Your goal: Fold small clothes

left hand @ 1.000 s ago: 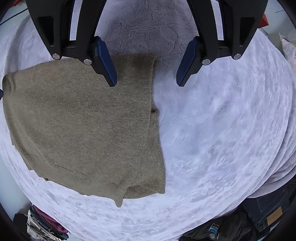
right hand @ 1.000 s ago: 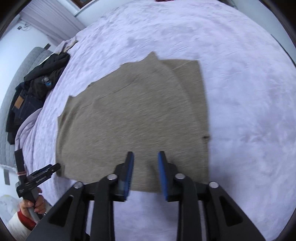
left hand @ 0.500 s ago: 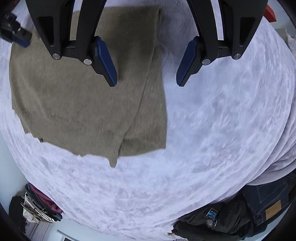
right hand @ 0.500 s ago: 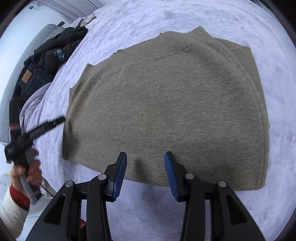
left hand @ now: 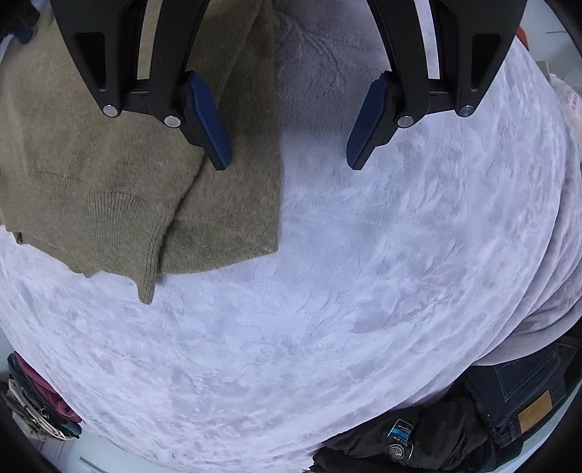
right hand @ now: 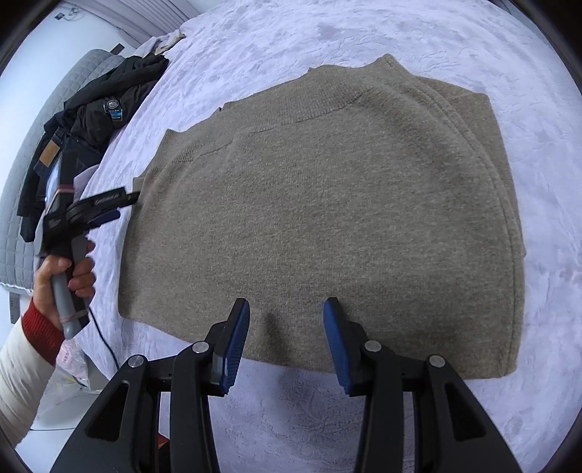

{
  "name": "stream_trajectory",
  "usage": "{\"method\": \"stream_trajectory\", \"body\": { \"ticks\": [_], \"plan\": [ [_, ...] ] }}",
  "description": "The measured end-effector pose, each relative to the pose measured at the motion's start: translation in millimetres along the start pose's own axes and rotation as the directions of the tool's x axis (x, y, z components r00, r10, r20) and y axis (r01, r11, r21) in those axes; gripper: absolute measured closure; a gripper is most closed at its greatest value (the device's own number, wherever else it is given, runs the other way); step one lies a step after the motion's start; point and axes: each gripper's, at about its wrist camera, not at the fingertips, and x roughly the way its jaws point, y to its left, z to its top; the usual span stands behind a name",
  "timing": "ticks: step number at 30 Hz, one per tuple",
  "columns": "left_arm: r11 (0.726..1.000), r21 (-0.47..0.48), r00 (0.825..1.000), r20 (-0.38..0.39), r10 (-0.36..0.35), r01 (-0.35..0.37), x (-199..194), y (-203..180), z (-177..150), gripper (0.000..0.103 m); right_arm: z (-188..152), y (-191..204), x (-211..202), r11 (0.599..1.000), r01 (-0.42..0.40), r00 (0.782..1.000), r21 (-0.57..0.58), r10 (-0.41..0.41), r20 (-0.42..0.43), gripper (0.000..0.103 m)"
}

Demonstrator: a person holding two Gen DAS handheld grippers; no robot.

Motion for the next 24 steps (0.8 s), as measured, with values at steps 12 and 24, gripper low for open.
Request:
{"method": "stream_trajectory", "body": {
  "ticks": [12,24],
  "plan": [
    [0.996,0.053,0.996,-0.044,-0.073,0.076,-36,-8,-56,0.035,-2,-2,19,0.999,0.031,0.999,0.018,-0.030,-0.013,0.049],
    [0.995,0.044,0.994,-0.068,-0.090,0.093,-43,-6,-84,0.001,-5,4,25,0.999,0.038,0.999,0.009,-0.038,-0.016,0.036]
  ]
}}
